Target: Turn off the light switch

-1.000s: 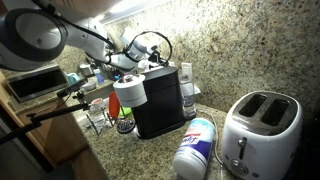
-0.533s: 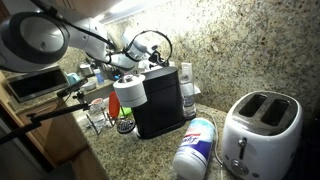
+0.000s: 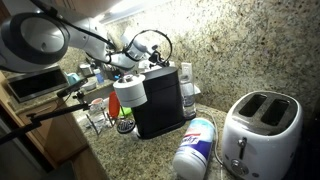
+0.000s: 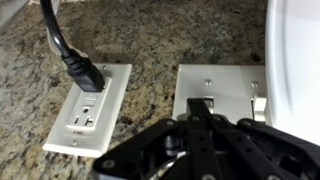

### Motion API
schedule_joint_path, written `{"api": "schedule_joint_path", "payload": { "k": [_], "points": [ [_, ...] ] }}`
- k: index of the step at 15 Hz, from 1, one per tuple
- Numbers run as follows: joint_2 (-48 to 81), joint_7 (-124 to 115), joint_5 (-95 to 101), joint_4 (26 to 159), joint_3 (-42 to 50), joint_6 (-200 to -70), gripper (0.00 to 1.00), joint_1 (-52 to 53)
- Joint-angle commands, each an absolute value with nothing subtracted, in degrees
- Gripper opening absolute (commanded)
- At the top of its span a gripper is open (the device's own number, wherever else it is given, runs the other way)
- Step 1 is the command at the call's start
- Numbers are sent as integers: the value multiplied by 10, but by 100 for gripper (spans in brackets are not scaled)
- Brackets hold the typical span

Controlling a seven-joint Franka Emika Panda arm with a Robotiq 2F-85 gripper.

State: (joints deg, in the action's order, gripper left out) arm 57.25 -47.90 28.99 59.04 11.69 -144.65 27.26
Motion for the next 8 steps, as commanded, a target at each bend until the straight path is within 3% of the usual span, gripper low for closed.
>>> {"api": "schedule_joint_path", "payload": {
  "k": [1,8],
  "points": [
    [597,-452,292,556,118,-1404,0,274],
    [597,-451,307,552,126,-1401,0,283]
  ]
}}
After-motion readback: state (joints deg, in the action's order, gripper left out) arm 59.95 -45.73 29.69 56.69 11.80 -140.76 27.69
